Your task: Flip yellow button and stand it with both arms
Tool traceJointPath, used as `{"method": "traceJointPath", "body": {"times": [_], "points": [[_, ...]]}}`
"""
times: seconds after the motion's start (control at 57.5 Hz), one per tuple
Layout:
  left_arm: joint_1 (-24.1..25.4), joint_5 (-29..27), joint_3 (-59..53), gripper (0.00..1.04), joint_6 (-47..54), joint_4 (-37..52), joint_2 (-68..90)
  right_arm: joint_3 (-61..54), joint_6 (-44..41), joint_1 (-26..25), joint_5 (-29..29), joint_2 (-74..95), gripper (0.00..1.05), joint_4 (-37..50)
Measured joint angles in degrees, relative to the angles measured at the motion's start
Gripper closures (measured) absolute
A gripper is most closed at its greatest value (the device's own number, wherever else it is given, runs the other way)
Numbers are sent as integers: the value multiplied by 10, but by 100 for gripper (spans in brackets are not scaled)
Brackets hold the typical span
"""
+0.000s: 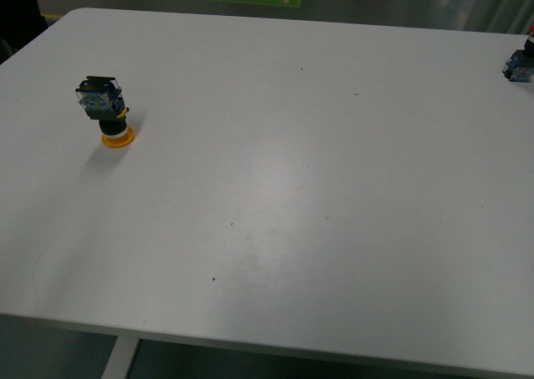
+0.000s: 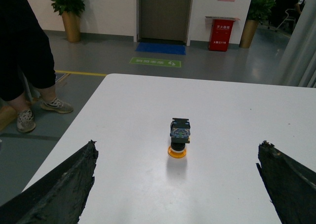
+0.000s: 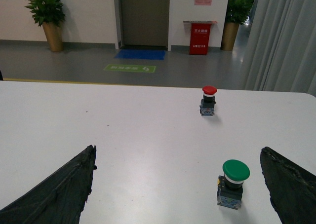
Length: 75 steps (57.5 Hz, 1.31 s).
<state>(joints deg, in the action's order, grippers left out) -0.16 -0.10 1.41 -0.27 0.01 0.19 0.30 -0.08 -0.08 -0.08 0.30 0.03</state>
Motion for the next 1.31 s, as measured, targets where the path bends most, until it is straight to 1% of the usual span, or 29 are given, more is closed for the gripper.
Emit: {"method": "traceJointPath", "body": {"times": [0.017,0.035,0.07,0.122,0.174,0.261,0.348,0.505,0.574,0.696,0.748,0.87,1.131,1.201,1.305], "points": [[-4,-16,3,7,-11,-12,9,0,0,0,0,0,7,0],[-7,-42,14,7,-23,-41,23,0,0,0,0,0,7,0],[-7,-74,36,7,-55,-91,60,0,0,0,0,0,7,0],[6,-92,62,7,-91,-108,146,0,0,0,0,0,7,0],[23,-78,73,7,-109,-84,210,0,0,0,0,-1,7,0],[49,-35,87,7,-119,-12,322,0,0,0,0,-1,7,0],[58,-8,108,7,-114,62,417,0,0,0,0,-1,7,0],[47,23,153,7,-85,157,560,0,0,0,0,-1,7,0],[38,35,179,7,-66,182,617,0,0,0,0,-1,7,0],[21,34,234,7,-40,200,709,0,0,0,0,-1,7,0],[16,26,258,7,-29,201,746,0,0,0,0,-1,7,0],[14,21,307,7,-23,197,813,0,0,0,0,-1,7,0],[11,27,378,7,-19,205,907,0,0,0,0,-1,7,0],[2,31,404,7,-20,203,935,0,0,0,0,-1,7,0],[-17,22,431,7,-21,197,967,0,0,0,0,-1,7,0]]}}
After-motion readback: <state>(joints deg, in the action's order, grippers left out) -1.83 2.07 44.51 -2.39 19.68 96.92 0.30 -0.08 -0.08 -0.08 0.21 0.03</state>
